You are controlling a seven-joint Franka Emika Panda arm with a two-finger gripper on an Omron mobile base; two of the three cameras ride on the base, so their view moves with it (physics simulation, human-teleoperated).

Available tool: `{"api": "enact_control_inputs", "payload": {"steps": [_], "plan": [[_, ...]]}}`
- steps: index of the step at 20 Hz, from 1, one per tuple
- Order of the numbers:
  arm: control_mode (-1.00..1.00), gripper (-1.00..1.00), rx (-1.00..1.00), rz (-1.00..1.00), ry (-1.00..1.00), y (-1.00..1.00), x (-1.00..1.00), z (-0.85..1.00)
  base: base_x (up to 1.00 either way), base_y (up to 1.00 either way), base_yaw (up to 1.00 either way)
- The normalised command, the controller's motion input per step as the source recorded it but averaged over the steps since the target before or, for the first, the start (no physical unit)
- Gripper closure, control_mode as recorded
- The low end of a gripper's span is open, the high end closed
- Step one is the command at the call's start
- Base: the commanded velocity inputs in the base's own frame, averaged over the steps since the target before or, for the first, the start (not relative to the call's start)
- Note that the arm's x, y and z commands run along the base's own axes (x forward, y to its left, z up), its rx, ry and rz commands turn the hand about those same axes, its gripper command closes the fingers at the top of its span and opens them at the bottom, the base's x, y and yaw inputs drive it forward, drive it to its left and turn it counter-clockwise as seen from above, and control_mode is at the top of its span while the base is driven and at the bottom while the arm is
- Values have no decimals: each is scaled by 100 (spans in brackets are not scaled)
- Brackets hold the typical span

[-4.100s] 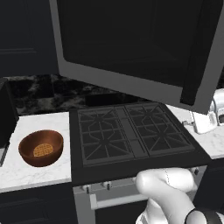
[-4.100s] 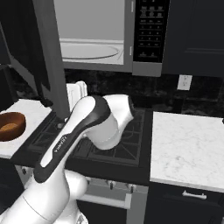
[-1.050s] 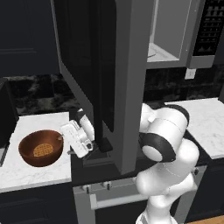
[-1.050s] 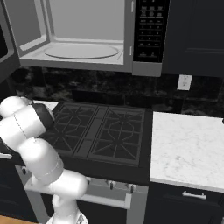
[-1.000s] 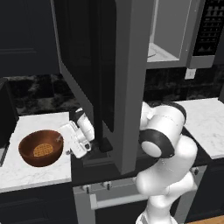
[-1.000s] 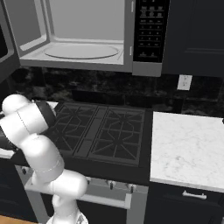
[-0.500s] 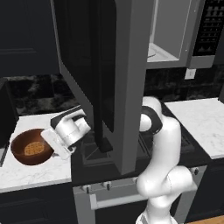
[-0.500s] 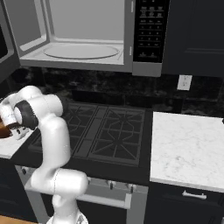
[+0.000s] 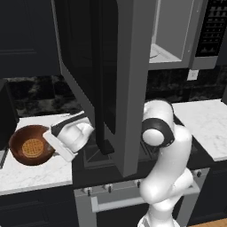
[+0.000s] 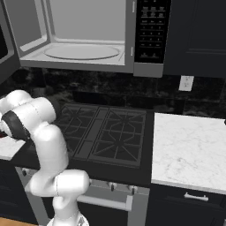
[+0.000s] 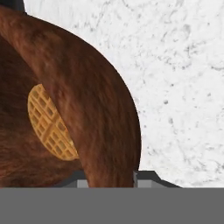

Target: Open the microwave, place the bowl with waffle inside the microwave, then close the microwave door and turn it on.

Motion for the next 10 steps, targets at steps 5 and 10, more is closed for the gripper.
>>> {"api": "enact_control_inputs", "payload": {"steps": [5,10], "plan": [[-100,100,6,0,0,-100,-42,70,0,0,0],[-100,100,1,-5,3,-100,-28,99,0,0,0]]}}
